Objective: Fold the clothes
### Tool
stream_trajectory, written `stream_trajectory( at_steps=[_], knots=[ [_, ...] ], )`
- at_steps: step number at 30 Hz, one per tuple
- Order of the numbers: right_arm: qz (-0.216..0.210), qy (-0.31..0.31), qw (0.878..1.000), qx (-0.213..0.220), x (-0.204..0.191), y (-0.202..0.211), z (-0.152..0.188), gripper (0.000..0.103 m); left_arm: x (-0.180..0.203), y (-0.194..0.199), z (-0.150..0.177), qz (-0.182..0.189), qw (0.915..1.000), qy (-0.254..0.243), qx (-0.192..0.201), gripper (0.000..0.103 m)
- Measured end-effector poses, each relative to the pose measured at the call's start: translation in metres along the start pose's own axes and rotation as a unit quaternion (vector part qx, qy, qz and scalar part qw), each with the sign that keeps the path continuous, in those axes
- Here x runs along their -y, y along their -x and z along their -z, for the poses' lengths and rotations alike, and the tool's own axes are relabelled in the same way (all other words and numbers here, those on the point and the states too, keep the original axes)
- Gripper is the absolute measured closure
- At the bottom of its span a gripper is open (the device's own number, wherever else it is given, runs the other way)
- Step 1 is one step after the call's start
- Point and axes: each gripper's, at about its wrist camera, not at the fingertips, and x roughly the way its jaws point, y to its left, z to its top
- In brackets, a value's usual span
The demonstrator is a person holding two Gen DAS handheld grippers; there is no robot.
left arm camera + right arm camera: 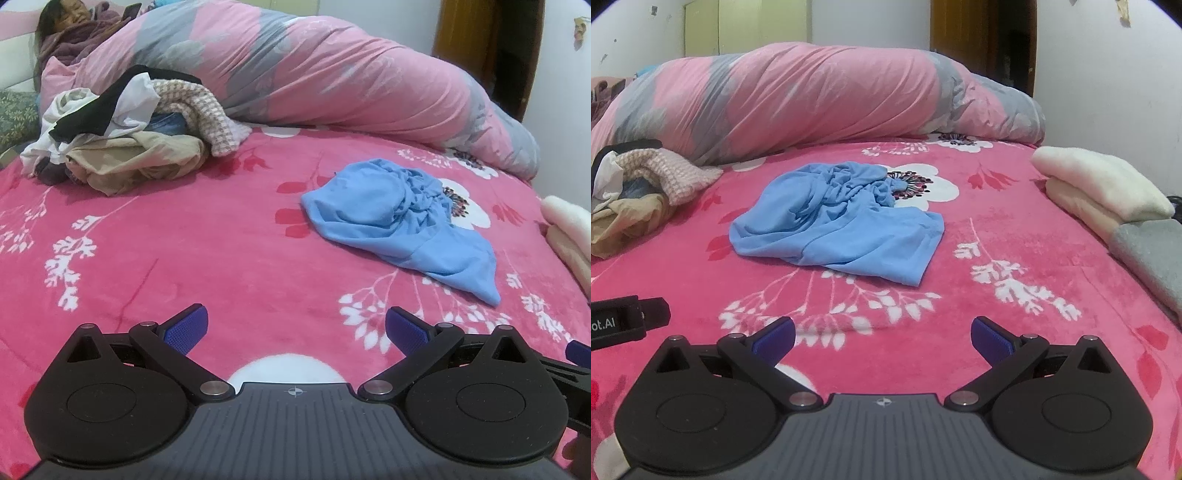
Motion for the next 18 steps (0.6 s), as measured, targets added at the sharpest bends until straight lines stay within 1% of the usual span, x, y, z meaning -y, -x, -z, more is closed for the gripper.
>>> stream_trajectory(
  at_steps=[7, 13, 18],
  knots=[
    [0.002, -0.003, 1.000, 0.000, -0.0016, 0.0010, -0.0021, 0.000, -0.0028, 0.0013, -0.0005, -0.001, 1.0000, -0.006, -0.002, 0.000],
    [0.007, -0.003, 1.000, 0.002, -0.0012, 0.0030, -0.0037, 0.000, -0.0074, -0.0002, 0.0013, 0.001, 0.9999, -0.012, 0.009, 0.000],
    [0.011, -0.001, 1.000, 0.002, -0.0006, 0.0036, -0.0038, 0.000, -0.0102, -0.0006, 0.0032, 0.015, 0.9998, 0.009, 0.004, 0.000]
  ],
)
